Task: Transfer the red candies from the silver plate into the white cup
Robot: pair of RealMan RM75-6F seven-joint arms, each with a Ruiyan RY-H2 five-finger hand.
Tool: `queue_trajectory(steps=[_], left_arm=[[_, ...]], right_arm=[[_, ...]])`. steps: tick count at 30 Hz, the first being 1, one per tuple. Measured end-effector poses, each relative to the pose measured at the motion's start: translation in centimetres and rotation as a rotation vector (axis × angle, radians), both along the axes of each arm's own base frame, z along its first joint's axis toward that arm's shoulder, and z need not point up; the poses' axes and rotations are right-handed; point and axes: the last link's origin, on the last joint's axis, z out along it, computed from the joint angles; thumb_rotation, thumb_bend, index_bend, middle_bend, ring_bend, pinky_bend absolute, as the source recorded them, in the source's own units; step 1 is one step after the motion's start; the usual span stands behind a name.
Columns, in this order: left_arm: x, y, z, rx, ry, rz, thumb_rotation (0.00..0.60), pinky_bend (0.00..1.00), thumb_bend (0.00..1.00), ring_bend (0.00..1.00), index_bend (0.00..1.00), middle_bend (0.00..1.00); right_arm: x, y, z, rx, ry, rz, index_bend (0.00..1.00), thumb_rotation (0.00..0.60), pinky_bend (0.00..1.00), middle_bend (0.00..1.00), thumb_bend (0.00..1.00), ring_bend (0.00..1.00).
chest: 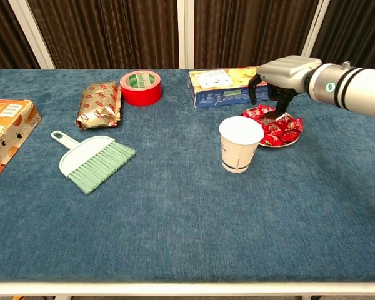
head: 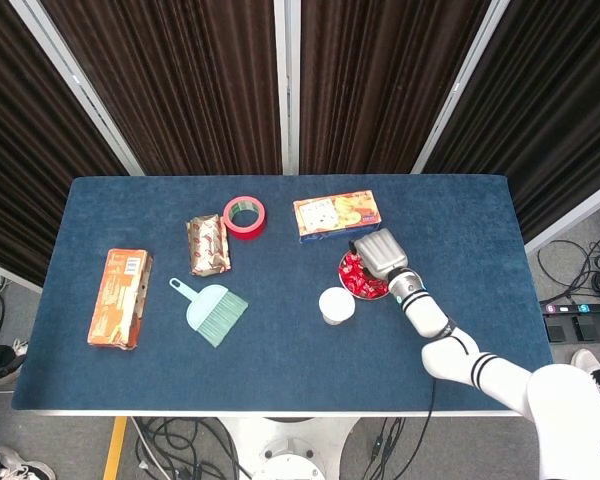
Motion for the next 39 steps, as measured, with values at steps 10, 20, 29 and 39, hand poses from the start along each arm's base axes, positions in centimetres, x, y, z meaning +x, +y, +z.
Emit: queue_trajectory(steps=[10, 20, 29, 39], left_arm=[[-0.2, -0.3, 0.3, 0.007, 0.003, 0.01, 0.599, 0.19, 0.12, 0.06, 0.15, 0.16], [-0.5, -0.6, 0.4, 0.004, -0.004, 0.023, 0.6, 0.19, 0.11, 0.06, 0.15, 0.16], [-0.6, -0.5, 0.5, 0.004, -0.003, 0.023, 0.6, 0.19, 0.11, 0.06, 0.15, 0.16], [-0.7, -0.5, 0.4, 0.005, -0.007, 0.022, 0.598, 0.19, 0.11, 0.06, 0.15, 0.16]], right_arm=[[0.9, 0.1, -2.1, 0.036, 0.0, 0.024, 0.44, 0.6, 0.98, 1.0, 0.27, 0.99], [0.8, -0.2, -2.9, 0.04, 0.017, 0.016, 0.49, 0.6, 0.98, 1.0, 0.27, 1.0], [0.7, -0.3, -3.7, 0.046, 0.028, 0.003, 0.53, 0.6, 0.99, 1.0, 0.23, 1.0], [1.2, -0.6, -2.8, -0.014, -0.021, 0.029, 0.67, 0.6, 1.0, 1.0, 0.27, 1.0]])
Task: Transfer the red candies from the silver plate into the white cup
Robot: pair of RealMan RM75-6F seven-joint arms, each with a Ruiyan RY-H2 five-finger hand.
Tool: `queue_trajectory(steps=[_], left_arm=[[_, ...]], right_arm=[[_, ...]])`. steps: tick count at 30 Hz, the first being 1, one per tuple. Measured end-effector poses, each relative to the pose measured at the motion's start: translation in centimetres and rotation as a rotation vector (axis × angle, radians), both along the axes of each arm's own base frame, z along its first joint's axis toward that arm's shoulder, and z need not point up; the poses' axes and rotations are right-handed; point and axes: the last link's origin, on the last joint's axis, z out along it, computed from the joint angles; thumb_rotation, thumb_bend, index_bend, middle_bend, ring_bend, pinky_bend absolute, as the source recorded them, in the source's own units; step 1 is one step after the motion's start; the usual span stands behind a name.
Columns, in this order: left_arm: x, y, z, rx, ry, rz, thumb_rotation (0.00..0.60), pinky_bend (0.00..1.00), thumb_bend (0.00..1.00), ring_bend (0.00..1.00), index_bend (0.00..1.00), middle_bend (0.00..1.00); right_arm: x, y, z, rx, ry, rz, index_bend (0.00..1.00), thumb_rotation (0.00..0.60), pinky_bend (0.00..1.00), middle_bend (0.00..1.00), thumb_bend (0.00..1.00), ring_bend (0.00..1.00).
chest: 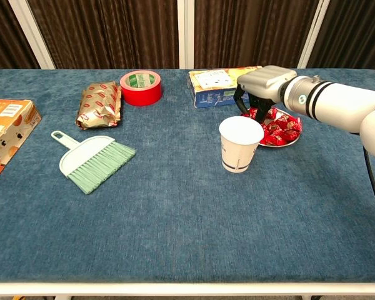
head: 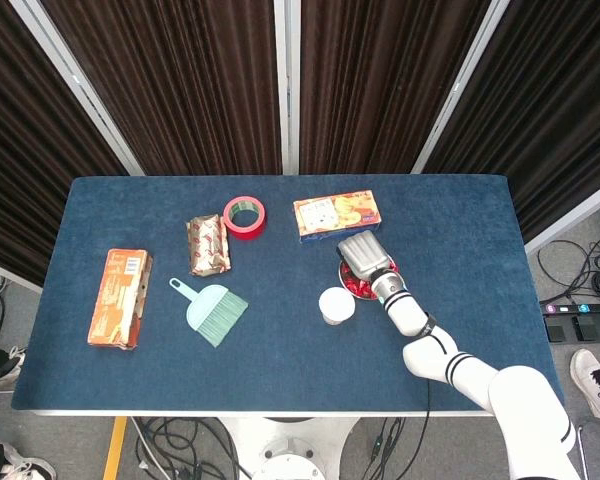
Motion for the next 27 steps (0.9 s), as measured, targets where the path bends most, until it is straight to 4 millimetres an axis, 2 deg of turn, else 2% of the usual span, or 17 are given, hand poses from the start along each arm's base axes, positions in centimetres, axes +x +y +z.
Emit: queue_trajectory(steps=[9, 15, 19, 23, 27], left_arm=[[0.3, -0.2, 0.0, 0.003, 0.002, -0.011, 0.6, 0.19, 0.11, 0.06, 0.15, 0.16], [0.6, -0.3, 0.0, 0.009, 0.004, -0.018, 0.599, 0.19, 0.11, 0.06, 0.15, 0.16], [0.9, -0.3, -0.1, 0.01, 0.007, -0.026, 0.6, 0.19, 0.11, 0.06, 0.15, 0.16], [1.4, -0.5, -0.3, 0.012, 0.012, -0.034, 0.6, 0.19, 0.11, 0.06, 0.15, 0.16], [1.6, -0.8, -0.2, 0.015, 0.016, -0.029, 0.6, 0.19, 0.11, 0.06, 0.15, 0.16]], right_arm=[[1.7, 0.8, 2.6, -0.043, -0.061, 0.084, 0.67, 0.6, 1.0, 1.0, 0.27, 1.0], [3.8, 4.1, 4.9, -0.044, -0.117, 0.174, 0.67, 0.6, 1.0, 1.0, 0.27, 1.0], [4.9, 7.5, 6.7, -0.035, -0.145, 0.22, 0.67, 0.6, 1.0, 1.0, 0.27, 1.0], [4.6, 10.2, 8.2, -0.041, -0.125, 0.237, 0.67, 0.6, 1.0, 1.0, 0.26, 1.0], [3.7, 10.9, 8.2, -0.031, -0.094, 0.223, 0.67, 0.6, 1.0, 1.0, 0.21, 1.0]])
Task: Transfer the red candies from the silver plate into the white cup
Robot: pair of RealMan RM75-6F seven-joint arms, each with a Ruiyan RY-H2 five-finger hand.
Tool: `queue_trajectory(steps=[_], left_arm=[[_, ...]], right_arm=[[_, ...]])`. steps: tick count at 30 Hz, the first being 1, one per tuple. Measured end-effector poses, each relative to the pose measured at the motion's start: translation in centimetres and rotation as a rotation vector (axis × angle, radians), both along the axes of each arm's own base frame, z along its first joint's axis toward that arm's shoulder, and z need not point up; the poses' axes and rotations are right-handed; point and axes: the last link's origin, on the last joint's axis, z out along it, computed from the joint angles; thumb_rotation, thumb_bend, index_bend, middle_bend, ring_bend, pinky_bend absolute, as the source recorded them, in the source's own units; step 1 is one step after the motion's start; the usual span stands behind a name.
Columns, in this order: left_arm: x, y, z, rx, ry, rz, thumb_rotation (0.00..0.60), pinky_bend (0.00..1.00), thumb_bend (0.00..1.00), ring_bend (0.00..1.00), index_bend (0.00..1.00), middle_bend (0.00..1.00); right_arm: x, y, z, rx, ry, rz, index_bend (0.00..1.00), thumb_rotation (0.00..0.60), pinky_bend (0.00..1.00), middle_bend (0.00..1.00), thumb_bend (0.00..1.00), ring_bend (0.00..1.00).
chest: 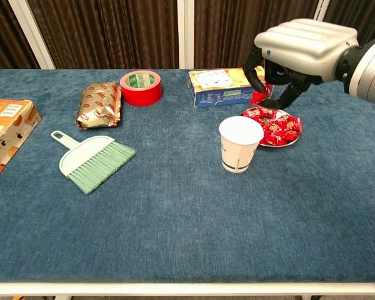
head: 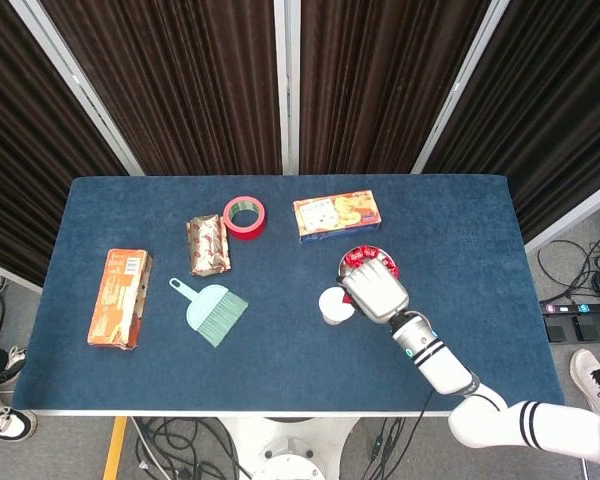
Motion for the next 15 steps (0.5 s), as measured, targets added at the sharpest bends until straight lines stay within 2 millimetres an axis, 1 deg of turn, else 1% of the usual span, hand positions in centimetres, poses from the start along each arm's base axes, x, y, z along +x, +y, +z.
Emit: queue_trajectory(steps=[5, 10, 12, 15], left_arm=[[-0.2, -0.3, 0.4, 0.01, 0.004, 0.016, 0.599, 0.19, 0.11, 0.06, 0.15, 0.16], [-0.5, -0.4, 0.6, 0.015, 0.001, 0.026, 0.6, 0.19, 0.11, 0.06, 0.15, 0.16], [-0.6, -0.4, 0.6, 0.014, 0.0, 0.028, 0.599, 0.19, 0.11, 0.06, 0.15, 0.16], [-0.7, -0.4, 0.6, 0.013, -0.003, 0.026, 0.6, 0.19, 0.11, 0.06, 0.15, 0.16]], right_arm=[[-0.4, -0.5, -1.3, 0.043, 0.019, -0.014, 0.67, 0.6, 1.0, 1.0, 0.16, 1.0], [-0.1, -1.0, -2.5, 0.067, 0.019, -0.013, 0.64, 0.6, 1.0, 1.0, 0.14, 1.0], [0.0, -1.1, -2.6, 0.065, 0.012, -0.012, 0.62, 0.6, 1.0, 1.0, 0.13, 1.0], [0.2, -1.3, -2.1, 0.045, -0.009, -0.011, 0.6, 0.6, 1.0, 1.0, 0.12, 1.0]])
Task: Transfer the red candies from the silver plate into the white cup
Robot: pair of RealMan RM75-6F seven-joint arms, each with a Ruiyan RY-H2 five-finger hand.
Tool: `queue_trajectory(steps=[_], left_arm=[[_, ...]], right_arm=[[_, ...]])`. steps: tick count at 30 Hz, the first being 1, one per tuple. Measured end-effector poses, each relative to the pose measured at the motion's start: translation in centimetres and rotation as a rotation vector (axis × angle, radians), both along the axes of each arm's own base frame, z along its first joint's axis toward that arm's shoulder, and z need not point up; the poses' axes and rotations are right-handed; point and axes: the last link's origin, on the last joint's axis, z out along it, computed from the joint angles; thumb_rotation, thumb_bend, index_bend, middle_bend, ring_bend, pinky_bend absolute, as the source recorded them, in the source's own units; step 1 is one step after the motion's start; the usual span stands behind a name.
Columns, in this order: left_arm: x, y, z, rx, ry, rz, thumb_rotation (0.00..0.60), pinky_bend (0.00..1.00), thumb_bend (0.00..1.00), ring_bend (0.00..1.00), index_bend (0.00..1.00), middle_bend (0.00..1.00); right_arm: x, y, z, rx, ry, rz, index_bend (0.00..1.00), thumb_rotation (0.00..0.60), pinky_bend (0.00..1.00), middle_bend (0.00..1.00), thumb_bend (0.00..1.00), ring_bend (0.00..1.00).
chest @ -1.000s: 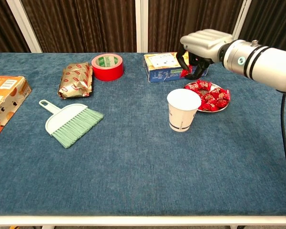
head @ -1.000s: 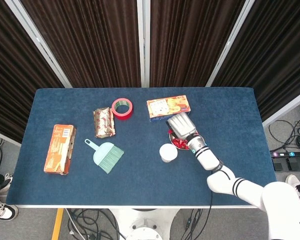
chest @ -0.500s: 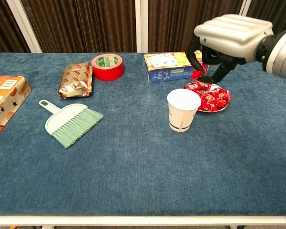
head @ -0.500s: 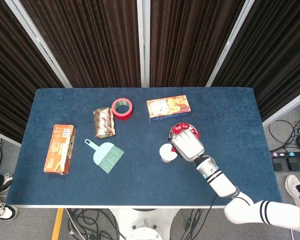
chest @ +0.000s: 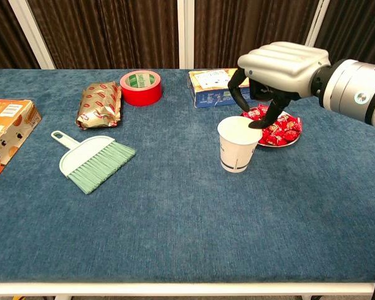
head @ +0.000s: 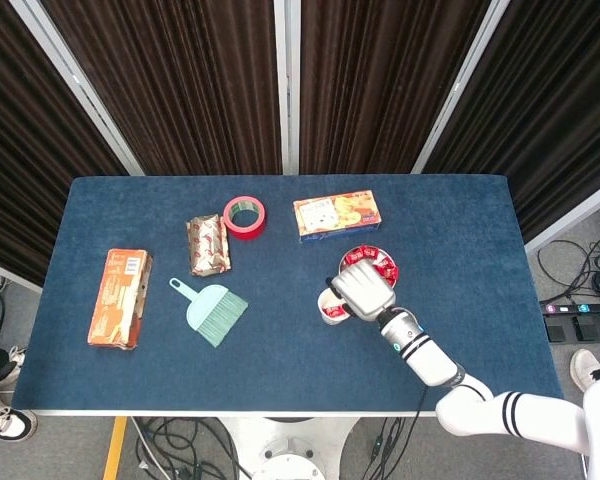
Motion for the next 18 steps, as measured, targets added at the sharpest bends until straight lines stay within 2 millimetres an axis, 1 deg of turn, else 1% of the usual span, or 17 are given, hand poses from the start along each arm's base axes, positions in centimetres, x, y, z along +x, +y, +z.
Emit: queue_trajectory(steps=[3, 4, 5, 7, 9, 10, 14, 16, 18], left_arm=[[0.0, 0.1, 0.0, -0.002, -0.003, -0.004, 0.599, 0.19, 0.11, 0.06, 0.15, 0.16], [0.0, 0.1, 0.0, -0.004, -0.004, -0.006, 0.599, 0.19, 0.11, 0.06, 0.15, 0.16], [0.0, 0.2, -0.1, -0.007, -0.006, -0.007, 0.599, 0.19, 0.11, 0.06, 0.15, 0.16], [-0.1, 0.2, -0.2, -0.011, -0.008, -0.007, 0.599, 0.19, 0.11, 0.06, 0.15, 0.16], [-0.1, 0.3, -0.5, -0.015, -0.013, -0.006, 0.6, 0.19, 0.11, 0.06, 0.15, 0.16], [-0.2, 0.4, -0.5, -0.016, -0.015, -0.006, 0.6, 0.19, 0.11, 0.06, 0.15, 0.16], [-0.4, 0.5, -0.5, -0.014, -0.02, -0.005, 0.6, 0.19, 0.11, 0.06, 0.15, 0.16], [-0.5, 0.5, -0.4, -0.011, -0.021, -0.005, 0.6, 0.19, 0.11, 0.06, 0.15, 0.16], [-0.6, 0.5, -0.2, -0.008, -0.021, -0.004, 0.6, 0.19, 0.11, 0.06, 0.15, 0.16]], right_arm=[[-0.1, -0.5, 1.2, -0.047, -0.018, -0.004, 0.6, 0.6, 1.0, 1.0, 0.12, 1.0], [-0.4, -0.8, 1.7, -0.068, -0.017, -0.012, 0.57, 0.6, 1.0, 1.0, 0.12, 1.0], [-0.6, -1.0, 2.0, -0.077, -0.011, -0.02, 0.53, 0.6, 1.0, 1.0, 0.12, 1.0], [-1.4, -1.4, 2.3, -0.087, 0.019, -0.05, 0.4, 0.6, 1.0, 1.0, 0.12, 1.0], [-2.2, -1.9, 2.3, -0.088, 0.063, -0.082, 0.32, 0.6, 1.0, 1.0, 0.11, 1.0], [-2.7, -2.2, 2.3, -0.085, 0.094, -0.108, 0.3, 0.6, 1.0, 1.0, 0.11, 1.0], [-4.5, -3.9, 1.6, -0.074, 0.179, -0.199, 0.27, 0.6, 1.0, 1.0, 0.13, 1.0], [-5.1, -5.0, 1.1, -0.065, 0.201, -0.246, 0.27, 0.6, 1.0, 1.0, 0.16, 1.0], [-5.3, -5.8, 0.4, -0.054, 0.21, -0.275, 0.27, 0.6, 1.0, 1.0, 0.17, 1.0]])
